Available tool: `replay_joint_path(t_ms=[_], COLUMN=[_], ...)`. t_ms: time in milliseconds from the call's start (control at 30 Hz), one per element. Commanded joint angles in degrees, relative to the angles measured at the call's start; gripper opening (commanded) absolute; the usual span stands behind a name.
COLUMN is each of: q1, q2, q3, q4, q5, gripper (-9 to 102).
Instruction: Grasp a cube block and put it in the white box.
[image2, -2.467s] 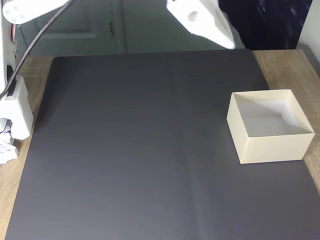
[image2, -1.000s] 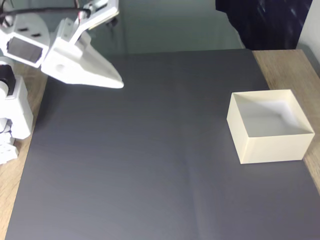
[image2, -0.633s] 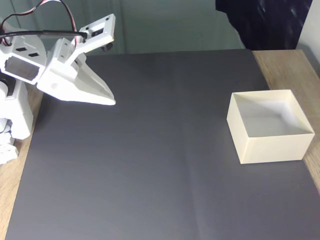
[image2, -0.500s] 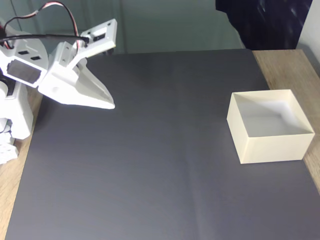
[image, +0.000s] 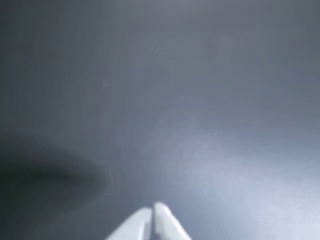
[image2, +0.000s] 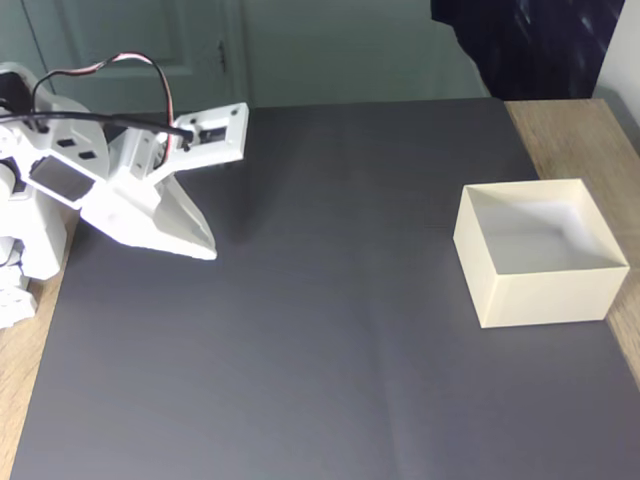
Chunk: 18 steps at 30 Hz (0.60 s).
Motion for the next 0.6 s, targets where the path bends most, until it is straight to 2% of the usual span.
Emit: replay_joint_path(t_ms=[0, 233, 567], q1=[0.7, 0.8, 1.4], q2=[0.6, 0.6, 0.6], q3=[-0.2, -0.2, -0.2], q4=[1.9, 10.1, 15.4], q5=[0.2, 0.0, -3.6], gripper=[0, 0, 2])
